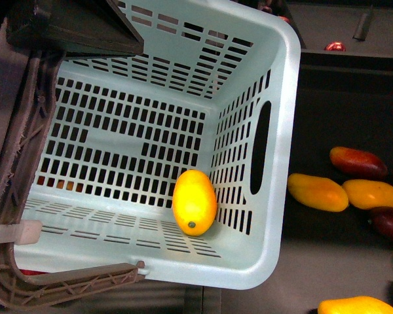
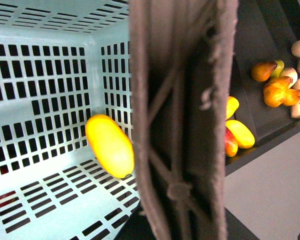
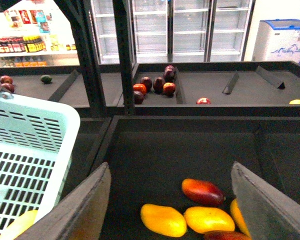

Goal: Pick mango and avocado into basket

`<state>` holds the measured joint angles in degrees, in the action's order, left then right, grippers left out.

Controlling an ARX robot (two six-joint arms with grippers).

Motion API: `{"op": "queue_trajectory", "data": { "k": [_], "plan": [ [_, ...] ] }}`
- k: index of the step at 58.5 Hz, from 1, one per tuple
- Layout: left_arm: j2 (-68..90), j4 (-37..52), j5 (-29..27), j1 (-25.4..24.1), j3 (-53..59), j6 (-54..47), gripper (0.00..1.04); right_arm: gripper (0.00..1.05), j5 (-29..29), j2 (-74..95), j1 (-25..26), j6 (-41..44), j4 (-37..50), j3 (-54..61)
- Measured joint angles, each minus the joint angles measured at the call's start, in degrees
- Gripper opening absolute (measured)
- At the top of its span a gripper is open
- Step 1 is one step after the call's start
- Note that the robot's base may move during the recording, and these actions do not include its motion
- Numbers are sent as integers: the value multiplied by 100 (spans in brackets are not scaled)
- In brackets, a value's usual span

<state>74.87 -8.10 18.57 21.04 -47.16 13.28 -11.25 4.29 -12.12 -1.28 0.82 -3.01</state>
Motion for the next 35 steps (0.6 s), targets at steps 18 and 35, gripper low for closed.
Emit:
{"op": "queue_trajectory", "data": {
  "k": [18, 35],
  "plan": [
    [0, 0, -13, -2, 0, -4, 6, 15, 1069, -393, 1165, 103, -92, 267],
    [0, 0, -13, -2, 0, 0, 6, 2, 1113, -404, 1193, 118, -94, 269]
  ]
}}
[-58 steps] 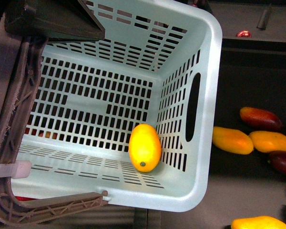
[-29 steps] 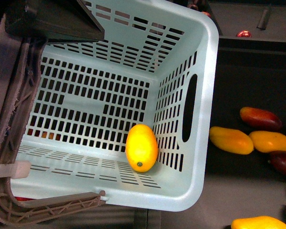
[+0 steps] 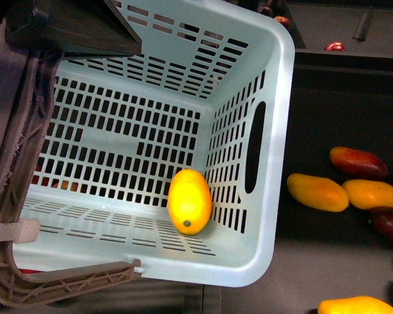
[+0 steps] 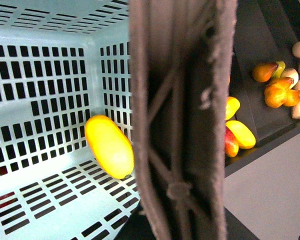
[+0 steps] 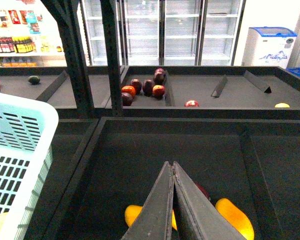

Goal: Pick mango and avocado into basket

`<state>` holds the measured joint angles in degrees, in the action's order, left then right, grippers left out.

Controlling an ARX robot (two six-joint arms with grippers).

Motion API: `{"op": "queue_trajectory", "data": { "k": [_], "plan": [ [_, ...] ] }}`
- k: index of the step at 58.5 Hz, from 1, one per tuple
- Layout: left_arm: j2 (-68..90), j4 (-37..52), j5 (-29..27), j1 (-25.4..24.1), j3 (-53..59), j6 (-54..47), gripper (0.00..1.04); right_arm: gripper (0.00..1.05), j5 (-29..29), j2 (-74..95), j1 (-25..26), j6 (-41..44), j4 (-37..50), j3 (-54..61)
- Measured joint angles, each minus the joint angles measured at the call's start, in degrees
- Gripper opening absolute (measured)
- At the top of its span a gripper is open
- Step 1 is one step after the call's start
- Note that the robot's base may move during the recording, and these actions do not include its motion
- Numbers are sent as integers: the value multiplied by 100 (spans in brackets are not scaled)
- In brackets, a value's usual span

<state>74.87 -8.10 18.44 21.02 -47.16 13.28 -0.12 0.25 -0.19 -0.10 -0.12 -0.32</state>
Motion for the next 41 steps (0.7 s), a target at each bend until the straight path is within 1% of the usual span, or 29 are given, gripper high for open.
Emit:
{"op": "queue_trajectory", "data": {
  "k": [17, 19, 24, 27, 30, 34, 41],
  "plan": [
    [0, 0, -2, 0, 0, -2, 6, 2, 0, 0, 0, 2, 0, 0],
    [0, 0, -2, 0, 0, -2, 6, 4, -2, 0, 0, 11, 0, 0],
    [0, 0, -4, 0, 0, -2, 6, 17, 0, 0, 2, 7, 0, 0],
    [0, 0, -2, 0, 0, -2, 6, 28, 0, 0, 0, 7, 0, 0],
    [0, 0, 0, 0, 0, 0, 6, 35, 0, 0, 2, 7, 0, 0],
    [0, 0, 0, 0, 0, 0, 6, 53, 0, 0, 2, 7, 0, 0],
    [0, 0, 2, 0, 0, 2, 6, 76, -2, 0, 0, 7, 0, 0]
  ]
}}
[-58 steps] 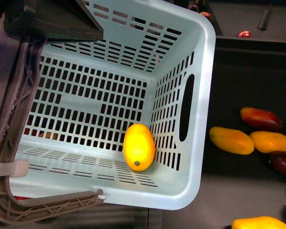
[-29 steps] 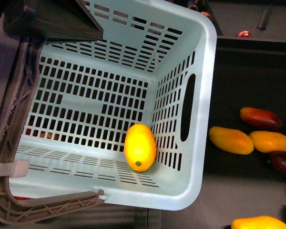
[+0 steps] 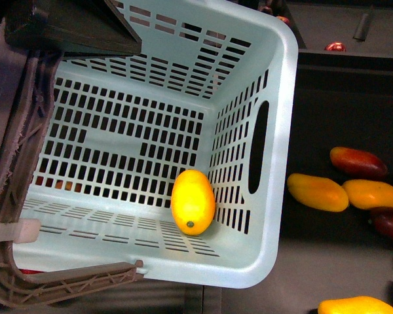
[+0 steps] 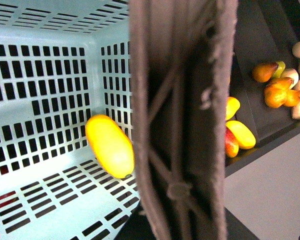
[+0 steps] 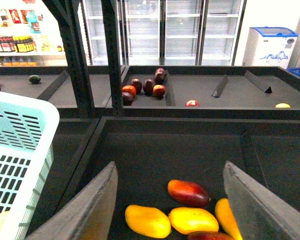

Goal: Pick mango and avocado into basket

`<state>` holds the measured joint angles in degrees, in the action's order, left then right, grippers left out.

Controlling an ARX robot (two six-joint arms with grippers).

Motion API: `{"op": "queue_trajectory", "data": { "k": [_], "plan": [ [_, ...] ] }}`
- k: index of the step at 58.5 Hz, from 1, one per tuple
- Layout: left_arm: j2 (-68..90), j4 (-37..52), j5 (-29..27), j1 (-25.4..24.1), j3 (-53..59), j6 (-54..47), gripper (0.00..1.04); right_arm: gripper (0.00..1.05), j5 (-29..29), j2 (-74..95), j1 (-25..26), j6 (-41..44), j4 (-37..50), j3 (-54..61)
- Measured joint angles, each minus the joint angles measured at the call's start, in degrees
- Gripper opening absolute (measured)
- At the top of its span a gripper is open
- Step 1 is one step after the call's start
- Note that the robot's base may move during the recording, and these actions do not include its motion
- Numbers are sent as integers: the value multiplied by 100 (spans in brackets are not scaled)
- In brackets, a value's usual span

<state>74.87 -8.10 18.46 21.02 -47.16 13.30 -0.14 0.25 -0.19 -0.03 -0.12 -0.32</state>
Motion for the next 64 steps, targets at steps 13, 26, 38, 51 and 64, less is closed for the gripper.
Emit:
{"op": "queue_trajectory", "data": {
  "k": [13, 26, 38, 51, 64],
  "plan": [
    [0, 2, 79, 46, 0, -24, 6, 97, -13, 0, 2, -2, 0, 0],
    [-11, 2, 105, 48, -2, -7, 6, 97, -11, 4, 4, -2, -4, -4],
    [-7, 2, 2, 20, -11, -13, 6, 97, 4, 0, 4, 0, -9, 2],
    [-9, 2, -22, 4, -20, -7, 5, 97, 7, 0, 4, 0, -2, 0],
    [-15, 2, 17, 7, -20, -15, 5, 97, 7, 4, 4, 4, -13, 2]
  ]
}}
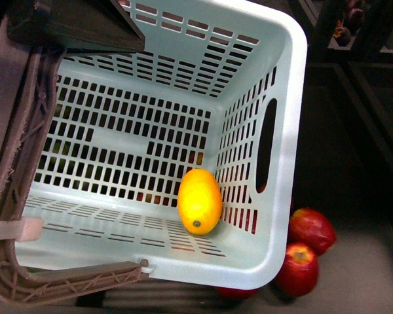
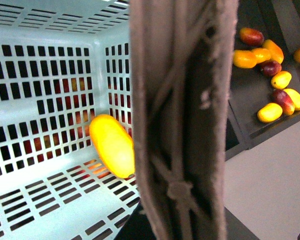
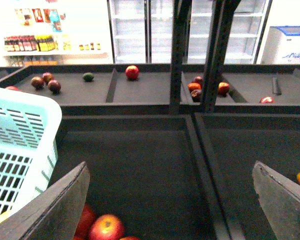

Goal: Pick mango and avocado into basket

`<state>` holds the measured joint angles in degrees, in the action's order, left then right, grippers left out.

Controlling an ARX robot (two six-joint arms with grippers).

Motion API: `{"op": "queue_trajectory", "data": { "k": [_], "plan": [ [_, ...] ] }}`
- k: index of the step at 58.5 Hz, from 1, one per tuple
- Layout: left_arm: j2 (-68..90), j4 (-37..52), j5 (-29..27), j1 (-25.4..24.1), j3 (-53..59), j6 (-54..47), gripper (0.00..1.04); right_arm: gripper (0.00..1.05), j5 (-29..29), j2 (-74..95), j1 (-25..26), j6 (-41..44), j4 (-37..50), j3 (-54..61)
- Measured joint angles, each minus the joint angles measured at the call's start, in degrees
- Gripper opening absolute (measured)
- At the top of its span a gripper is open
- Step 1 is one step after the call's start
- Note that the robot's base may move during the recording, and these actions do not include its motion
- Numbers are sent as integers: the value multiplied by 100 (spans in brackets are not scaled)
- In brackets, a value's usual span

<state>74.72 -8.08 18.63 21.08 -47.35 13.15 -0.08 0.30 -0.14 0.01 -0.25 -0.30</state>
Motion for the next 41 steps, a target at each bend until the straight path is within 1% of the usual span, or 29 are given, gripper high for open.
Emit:
{"op": "queue_trajectory", "data": {
  "k": [41],
  "plan": [
    [-4, 0, -2, -2, -20, 17, 5, 97, -2, 0, 2, -2, 13, -4]
  ]
}}
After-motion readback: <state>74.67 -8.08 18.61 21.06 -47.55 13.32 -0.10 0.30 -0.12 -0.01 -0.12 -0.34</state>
